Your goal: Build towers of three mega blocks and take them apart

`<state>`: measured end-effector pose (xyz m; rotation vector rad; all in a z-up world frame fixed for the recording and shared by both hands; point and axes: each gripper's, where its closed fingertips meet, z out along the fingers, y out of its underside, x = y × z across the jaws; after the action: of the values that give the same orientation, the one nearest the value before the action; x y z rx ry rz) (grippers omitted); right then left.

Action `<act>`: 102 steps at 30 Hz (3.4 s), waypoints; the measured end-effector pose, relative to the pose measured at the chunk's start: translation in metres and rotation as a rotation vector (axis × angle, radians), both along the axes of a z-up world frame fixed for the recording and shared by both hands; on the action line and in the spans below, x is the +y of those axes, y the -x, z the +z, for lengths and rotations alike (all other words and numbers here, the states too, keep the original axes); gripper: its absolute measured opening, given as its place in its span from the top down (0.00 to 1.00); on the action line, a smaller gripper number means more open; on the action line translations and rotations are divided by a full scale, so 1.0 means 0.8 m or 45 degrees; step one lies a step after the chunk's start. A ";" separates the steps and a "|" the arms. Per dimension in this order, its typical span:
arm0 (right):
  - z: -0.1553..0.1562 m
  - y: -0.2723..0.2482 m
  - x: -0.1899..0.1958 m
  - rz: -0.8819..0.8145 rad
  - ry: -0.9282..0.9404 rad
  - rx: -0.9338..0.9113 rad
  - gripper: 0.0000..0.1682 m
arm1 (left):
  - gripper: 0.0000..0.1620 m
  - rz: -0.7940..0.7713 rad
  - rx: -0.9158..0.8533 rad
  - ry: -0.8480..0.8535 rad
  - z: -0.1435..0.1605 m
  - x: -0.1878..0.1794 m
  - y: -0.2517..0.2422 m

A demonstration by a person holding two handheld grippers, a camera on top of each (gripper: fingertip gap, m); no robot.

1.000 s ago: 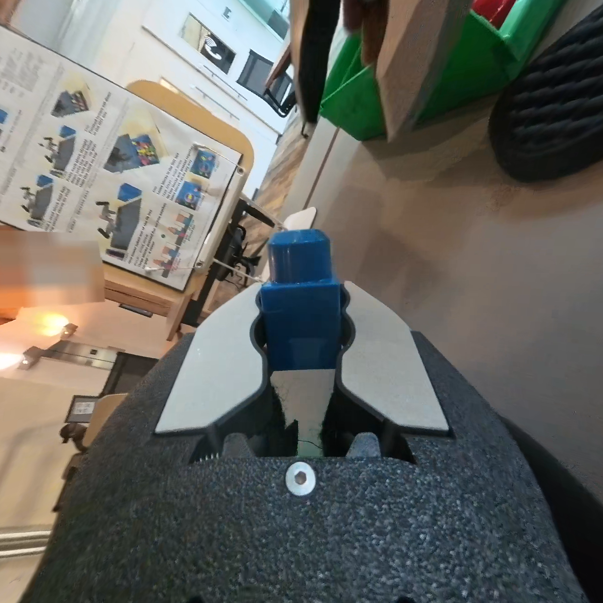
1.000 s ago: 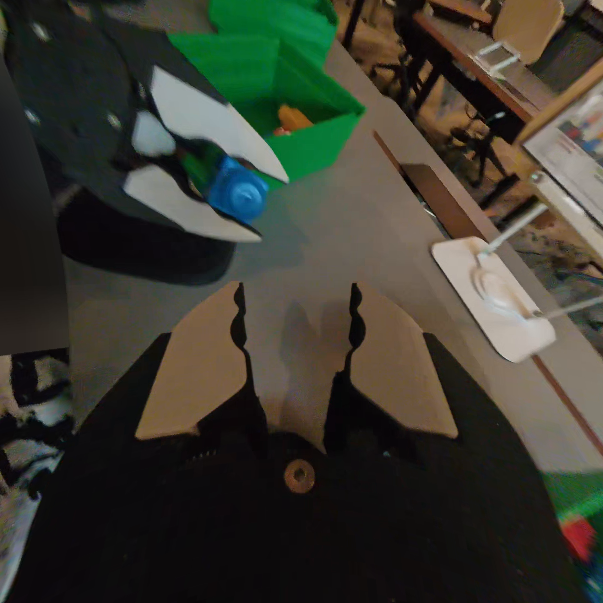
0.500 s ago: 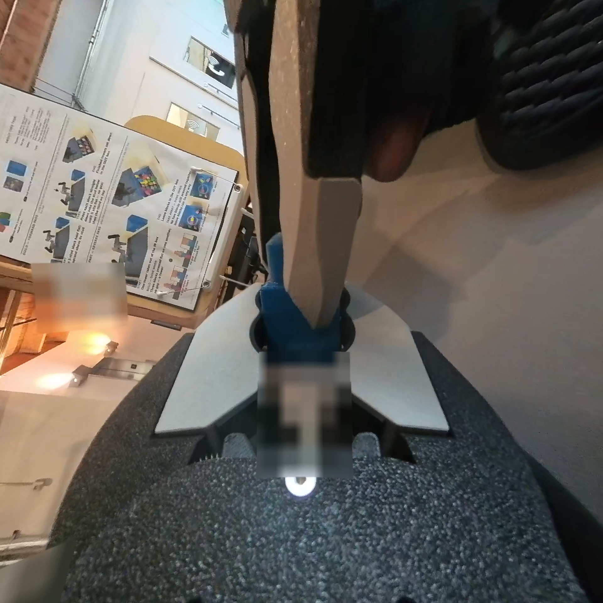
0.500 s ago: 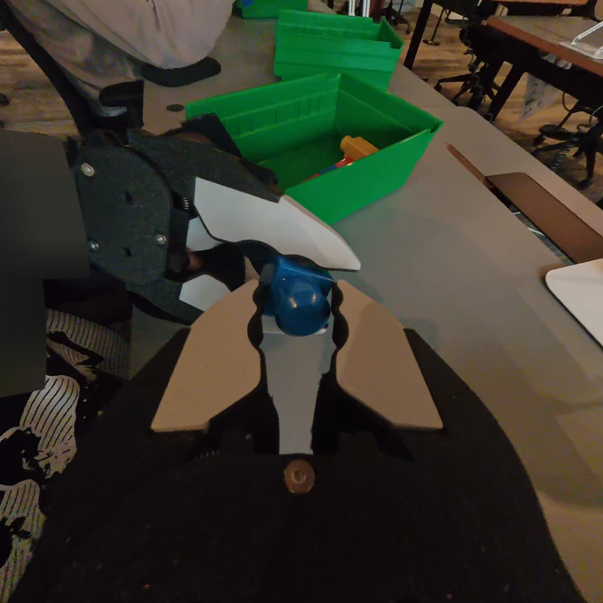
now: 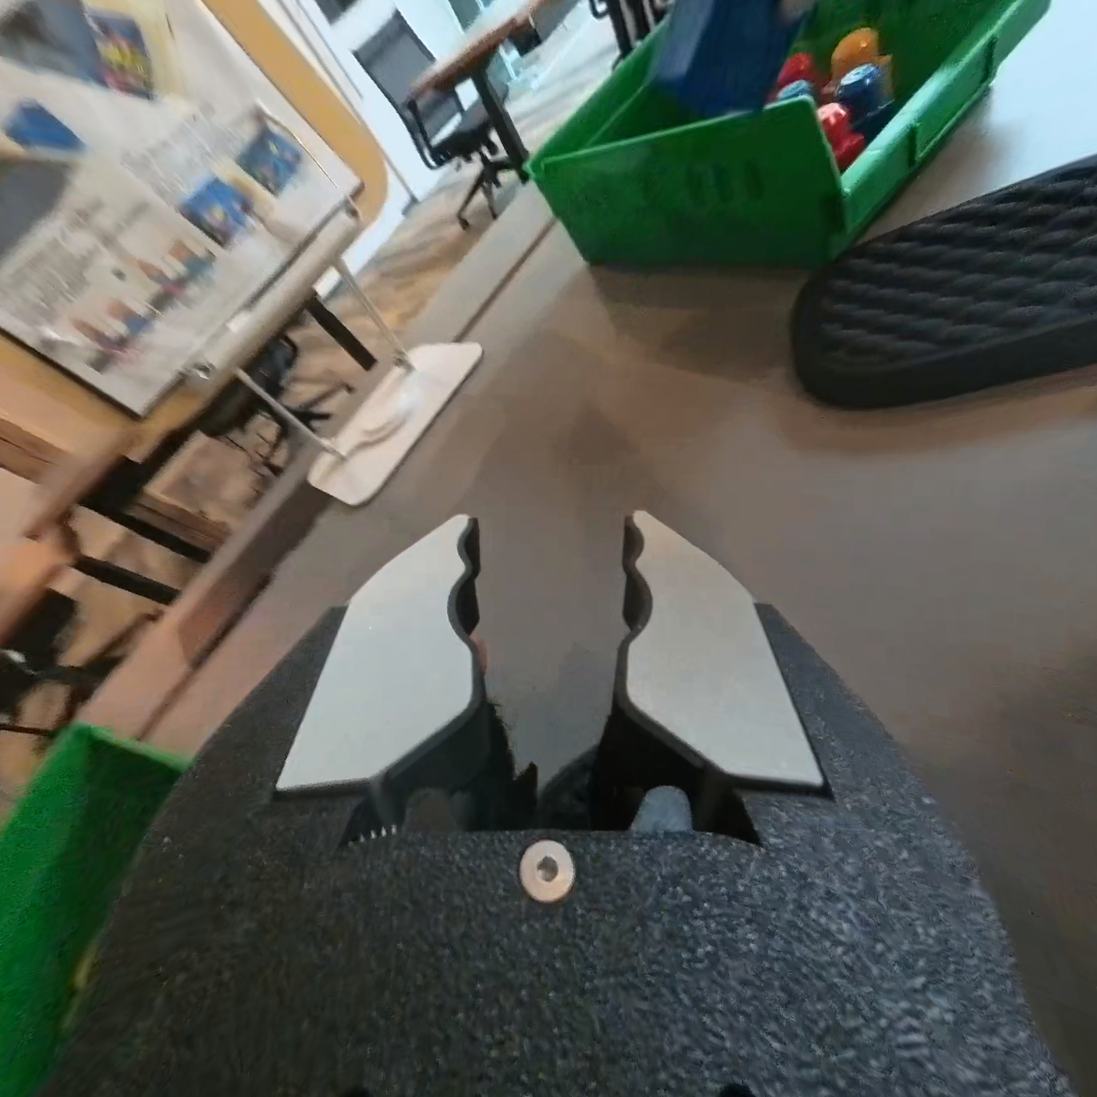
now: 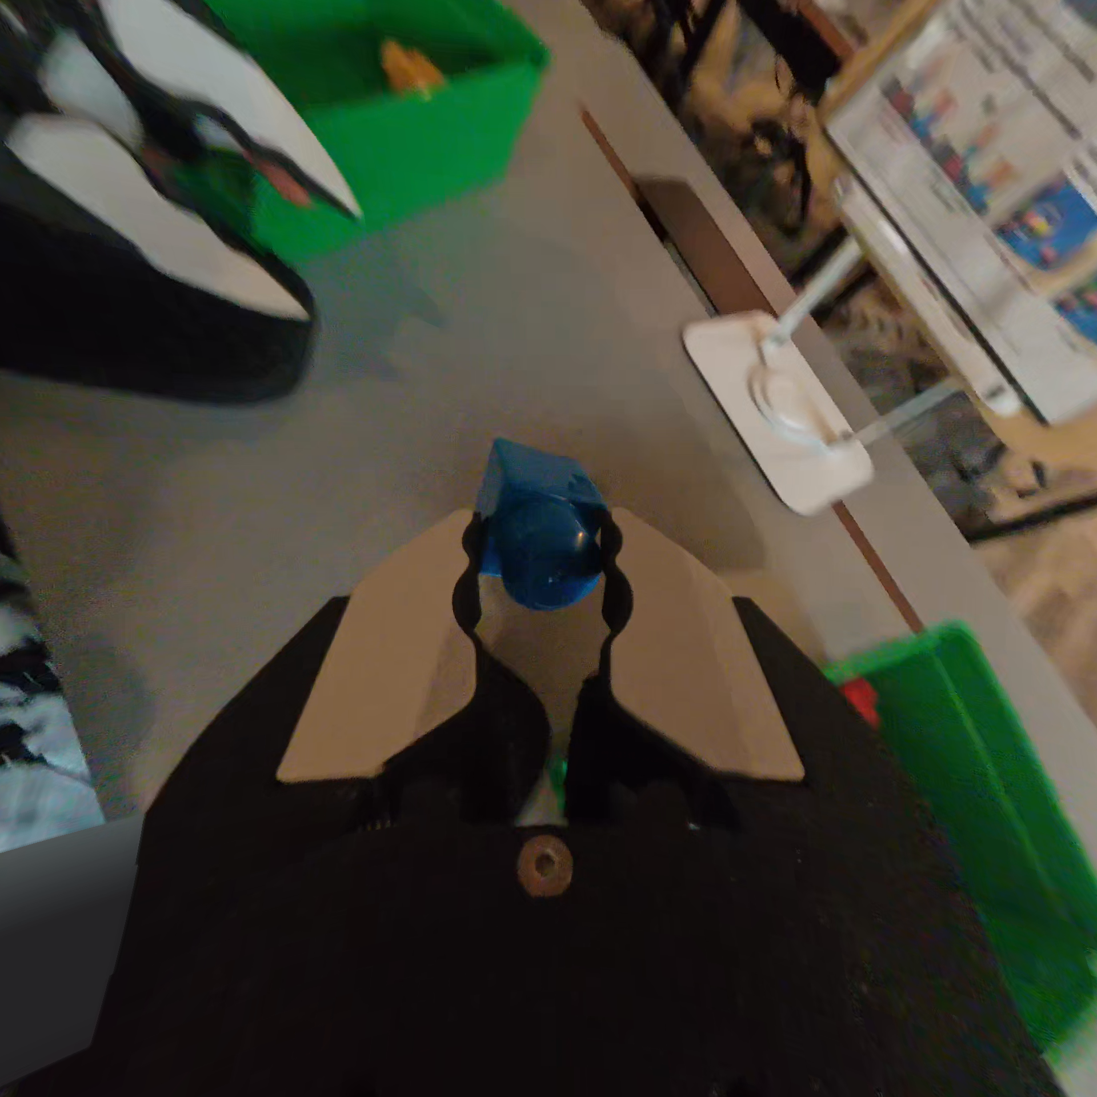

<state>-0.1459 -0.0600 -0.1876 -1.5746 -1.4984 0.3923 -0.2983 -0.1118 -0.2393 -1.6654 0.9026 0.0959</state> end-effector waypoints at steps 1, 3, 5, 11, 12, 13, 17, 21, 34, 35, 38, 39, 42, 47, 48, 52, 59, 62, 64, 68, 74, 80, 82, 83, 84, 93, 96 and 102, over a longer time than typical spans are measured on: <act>0.001 -0.027 0.013 -0.059 -0.017 -0.078 0.77 | 0.72 0.000 -0.044 0.052 -0.003 -0.002 0.004; 0.000 -0.085 0.042 -0.192 -0.050 -0.258 0.78 | 0.71 -0.014 -0.124 0.139 -0.006 -0.008 0.010; -0.002 -0.144 0.069 -0.312 -0.062 -0.440 0.78 | 0.69 -0.031 -0.187 0.194 -0.006 -0.013 0.015; -0.046 -0.267 0.097 -0.401 0.135 -0.869 0.78 | 0.65 -0.003 -0.202 0.192 -0.001 -0.019 0.031; -0.058 -0.275 0.099 -0.402 0.171 -0.901 0.78 | 0.65 0.002 -0.196 0.188 0.000 -0.019 0.032; -0.070 -0.280 0.100 -0.407 0.207 -0.924 0.78 | 0.65 0.005 -0.191 0.185 0.000 -0.020 0.034; -0.114 -0.293 0.106 -0.477 0.339 -0.997 0.77 | 0.65 0.025 -0.173 0.185 -0.001 -0.020 0.037; -0.144 -0.303 0.116 -0.601 0.449 -1.025 0.77 | 0.66 0.038 -0.134 0.186 -0.003 -0.021 0.040; -0.175 -0.303 0.128 -0.679 0.512 -0.988 0.71 | 0.67 0.083 -0.055 0.171 -0.002 -0.025 0.050; -0.170 -0.303 0.129 -0.690 0.490 -0.977 0.70 | 0.67 0.084 -0.054 0.168 -0.002 -0.026 0.051; -0.146 -0.306 0.135 -0.758 0.374 -0.928 0.68 | 0.67 0.099 -0.063 0.165 0.001 -0.028 0.055; -0.134 -0.305 0.136 -0.784 0.323 -0.894 0.68 | 0.67 0.108 -0.066 0.166 0.001 -0.029 0.058; -0.091 -0.290 0.140 -0.853 0.124 -0.705 0.66 | 0.67 0.151 -0.064 0.169 0.004 -0.033 0.071; -0.029 -0.226 0.121 -0.739 -0.198 -0.246 0.60 | 0.67 0.262 -0.049 0.159 0.011 -0.042 0.109; -0.021 -0.213 0.112 -0.690 -0.244 -0.181 0.59 | 0.67 0.293 -0.039 0.156 0.014 -0.044 0.120; -0.011 -0.174 0.073 -0.550 -0.326 -0.040 0.59 | 0.67 0.451 -0.027 0.165 0.028 -0.048 0.175; -0.020 -0.146 0.042 -0.491 -0.353 -0.023 0.59 | 0.66 0.660 -0.028 0.338 0.013 -0.032 0.248; -0.014 -0.143 0.039 -0.492 -0.395 -0.031 0.59 | 0.65 0.783 -0.014 0.488 -0.024 -0.018 0.270; -0.008 -0.143 0.037 -0.486 -0.420 -0.034 0.59 | 0.64 0.866 0.078 0.585 -0.051 -0.012 0.286; 0.003 -0.145 0.032 -0.484 -0.456 -0.019 0.60 | 0.62 0.892 0.156 0.722 -0.090 -0.004 0.286; 0.000 -0.154 0.031 -0.509 -0.478 -0.046 0.61 | 0.60 0.921 0.177 0.797 -0.118 0.001 0.281; -0.003 -0.156 0.031 -0.507 -0.475 -0.056 0.61 | 0.61 1.060 0.224 0.777 -0.113 -0.018 0.312; -0.002 -0.154 0.031 -0.502 -0.477 -0.049 0.61 | 0.61 1.020 0.125 0.767 -0.110 -0.014 0.305; -0.001 -0.152 0.031 -0.501 -0.481 -0.046 0.61 | 0.61 0.999 0.077 0.763 -0.108 -0.010 0.300; 0.000 -0.151 0.031 -0.498 -0.486 -0.044 0.61 | 0.60 0.996 0.055 0.758 -0.107 -0.007 0.299; 0.000 -0.141 0.027 -0.458 -0.506 -0.062 0.61 | 0.72 1.032 0.106 0.870 -0.132 0.008 0.319; -0.002 -0.137 0.025 -0.439 -0.506 -0.067 0.61 | 0.74 1.034 0.129 0.881 -0.131 0.006 0.326; -0.011 -0.114 0.014 -0.337 -0.453 -0.016 0.62 | 0.76 0.984 -0.005 0.687 -0.091 0.002 0.329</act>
<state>-0.0550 -0.0490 -0.1965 -1.4619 -1.2646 -0.0351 -0.5614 -0.1101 -0.3124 -2.4482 0.2325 0.3989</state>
